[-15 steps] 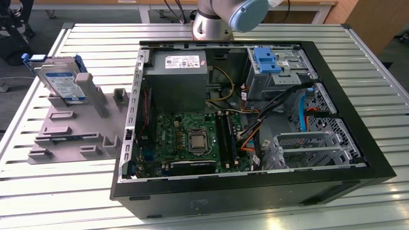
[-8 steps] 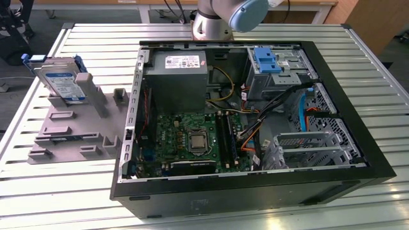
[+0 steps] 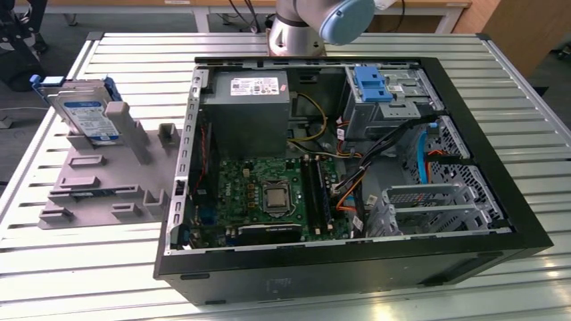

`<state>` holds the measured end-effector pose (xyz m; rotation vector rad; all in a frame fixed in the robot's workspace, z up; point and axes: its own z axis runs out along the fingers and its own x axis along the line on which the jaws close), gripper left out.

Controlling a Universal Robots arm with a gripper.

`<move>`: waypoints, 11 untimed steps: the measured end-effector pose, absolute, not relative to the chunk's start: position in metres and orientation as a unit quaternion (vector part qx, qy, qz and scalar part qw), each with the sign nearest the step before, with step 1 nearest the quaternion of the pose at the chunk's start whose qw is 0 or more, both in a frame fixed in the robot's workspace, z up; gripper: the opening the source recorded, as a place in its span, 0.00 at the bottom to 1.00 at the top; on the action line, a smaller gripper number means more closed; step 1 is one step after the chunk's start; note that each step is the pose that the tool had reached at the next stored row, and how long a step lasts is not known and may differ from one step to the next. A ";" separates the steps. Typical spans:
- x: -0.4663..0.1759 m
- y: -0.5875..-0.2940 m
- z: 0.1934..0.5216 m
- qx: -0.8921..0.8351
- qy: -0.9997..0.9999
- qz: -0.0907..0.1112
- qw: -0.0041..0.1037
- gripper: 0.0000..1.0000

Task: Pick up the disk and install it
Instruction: 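Pick up the disk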

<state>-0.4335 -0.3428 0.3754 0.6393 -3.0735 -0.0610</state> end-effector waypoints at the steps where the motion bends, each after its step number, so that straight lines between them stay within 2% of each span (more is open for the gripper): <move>1: -0.434 -0.343 0.375 0.206 -0.978 -0.019 0.001 0.11; 11: -0.434 -0.343 0.375 0.236 -0.972 -0.019 0.001 0.11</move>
